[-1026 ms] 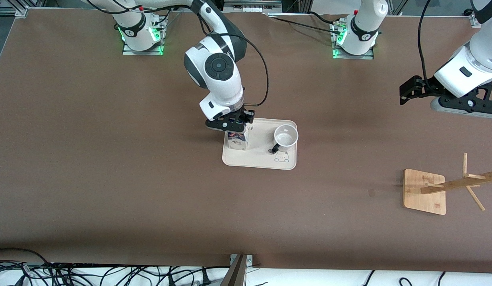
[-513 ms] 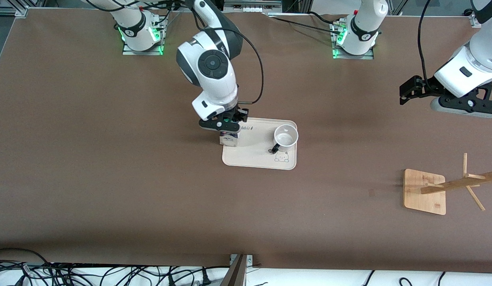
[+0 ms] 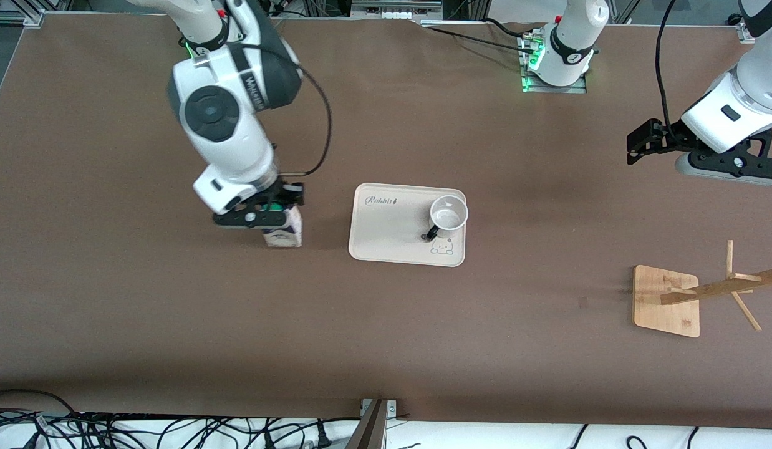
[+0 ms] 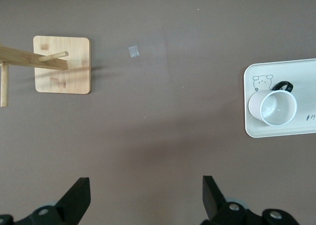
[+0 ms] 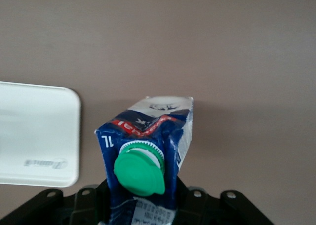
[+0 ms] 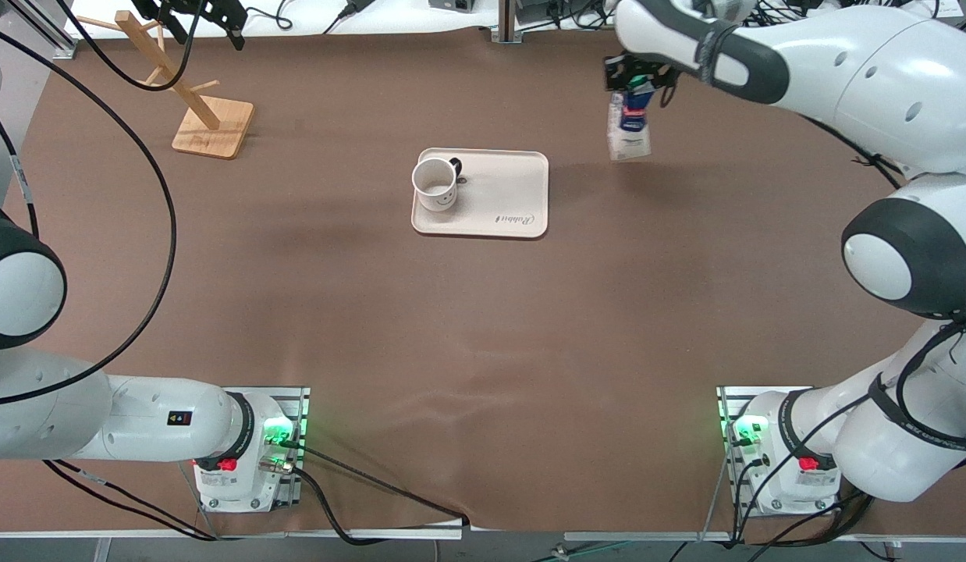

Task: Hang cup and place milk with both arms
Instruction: 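Lift the milk carton off the tray with the right gripper, then set the milk carton on the table and open the right gripper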

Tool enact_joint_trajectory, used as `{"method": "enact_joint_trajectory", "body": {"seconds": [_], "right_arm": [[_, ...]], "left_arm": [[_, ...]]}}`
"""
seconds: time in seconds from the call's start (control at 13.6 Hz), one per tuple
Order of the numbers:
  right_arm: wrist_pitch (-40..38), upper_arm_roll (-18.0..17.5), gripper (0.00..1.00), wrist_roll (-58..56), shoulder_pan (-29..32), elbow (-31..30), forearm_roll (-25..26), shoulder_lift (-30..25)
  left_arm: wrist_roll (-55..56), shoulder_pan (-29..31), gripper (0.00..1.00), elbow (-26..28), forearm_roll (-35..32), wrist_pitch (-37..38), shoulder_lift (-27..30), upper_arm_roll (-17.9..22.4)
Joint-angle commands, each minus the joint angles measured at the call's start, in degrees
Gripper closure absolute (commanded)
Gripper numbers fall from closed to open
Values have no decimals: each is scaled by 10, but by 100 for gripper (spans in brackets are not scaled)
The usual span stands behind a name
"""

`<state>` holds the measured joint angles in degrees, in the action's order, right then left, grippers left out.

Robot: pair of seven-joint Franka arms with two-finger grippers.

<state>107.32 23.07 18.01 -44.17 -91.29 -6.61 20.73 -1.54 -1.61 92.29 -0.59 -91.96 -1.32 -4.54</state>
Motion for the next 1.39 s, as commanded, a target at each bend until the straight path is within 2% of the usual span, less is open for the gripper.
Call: {"method": "enact_joint_trajectory", "body": {"seconds": [0.0,0.22,0.59,0.73,0.81,0.95,1.03,1.32], "right_arm": [[22,61,60,-105,-2,-75,-50,-37],[67,106,60,-194,-3,-134,-61,-39],[137,147,60,-290,-2,-212,-87,-45],[159,152,58,-307,1,-229,-89,-44],[159,151,46,-308,7,-228,-89,-42],[158,152,14,-307,8,-224,-89,-40],[156,152,3,-303,8,-222,-89,-39],[148,151,0,-298,8,-199,-89,-40]], "left_arm": [[-6,2,0,-21,1,14,-10,-1],[-6,2,0,-22,1,14,-10,-1],[-6,1,0,-23,1,15,-10,-1],[-6,2,0,-23,1,16,-10,-1],[-7,2,0,-23,1,19,-10,-1],[-7,2,0,-23,1,19,-10,-1],[-7,2,0,-23,1,19,-11,-1],[-6,2,0,-23,1,19,-11,-1]]}}
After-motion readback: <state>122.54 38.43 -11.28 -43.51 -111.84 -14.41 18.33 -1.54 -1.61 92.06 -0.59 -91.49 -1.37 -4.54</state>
